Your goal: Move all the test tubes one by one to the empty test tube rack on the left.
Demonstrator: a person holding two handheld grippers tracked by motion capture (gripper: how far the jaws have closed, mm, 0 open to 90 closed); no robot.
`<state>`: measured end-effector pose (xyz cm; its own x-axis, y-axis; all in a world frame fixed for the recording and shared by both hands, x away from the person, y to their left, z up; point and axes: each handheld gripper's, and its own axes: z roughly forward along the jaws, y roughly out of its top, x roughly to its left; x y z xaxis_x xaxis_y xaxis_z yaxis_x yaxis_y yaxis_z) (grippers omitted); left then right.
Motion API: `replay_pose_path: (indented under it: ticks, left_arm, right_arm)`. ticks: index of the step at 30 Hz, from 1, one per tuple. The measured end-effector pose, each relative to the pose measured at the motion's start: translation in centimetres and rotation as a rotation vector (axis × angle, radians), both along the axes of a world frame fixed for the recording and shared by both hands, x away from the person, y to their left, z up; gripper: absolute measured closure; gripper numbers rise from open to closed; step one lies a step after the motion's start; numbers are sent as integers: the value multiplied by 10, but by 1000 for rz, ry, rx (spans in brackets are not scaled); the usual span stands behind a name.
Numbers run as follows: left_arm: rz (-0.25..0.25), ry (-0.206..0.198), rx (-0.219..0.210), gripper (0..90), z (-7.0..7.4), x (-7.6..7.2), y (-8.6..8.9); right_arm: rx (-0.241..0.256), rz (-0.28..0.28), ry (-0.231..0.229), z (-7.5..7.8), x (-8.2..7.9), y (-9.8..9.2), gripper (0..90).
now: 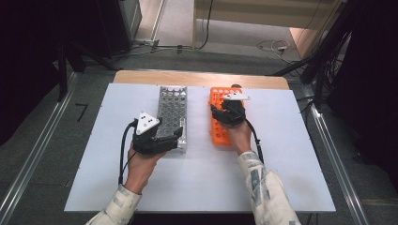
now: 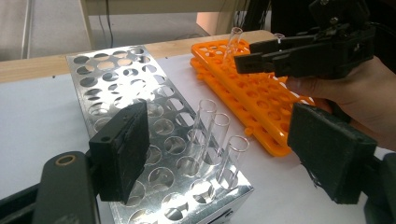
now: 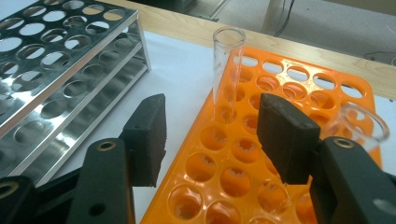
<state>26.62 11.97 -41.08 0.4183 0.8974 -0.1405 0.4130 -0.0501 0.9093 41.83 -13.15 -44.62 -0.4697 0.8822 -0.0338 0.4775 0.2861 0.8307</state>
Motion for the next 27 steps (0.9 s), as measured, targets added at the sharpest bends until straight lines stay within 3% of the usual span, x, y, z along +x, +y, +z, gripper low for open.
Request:
replay_pose_path:
  ticks: [11,27]
  left_arm:
    - [4,1,-9,213,0,0,3]
    - [5,-1,-14,218,1,0,5]
  right_arm:
    - [-13,-25,34,-1,22,4,497]
    - [-39,-33,54,-1,32,11,712]
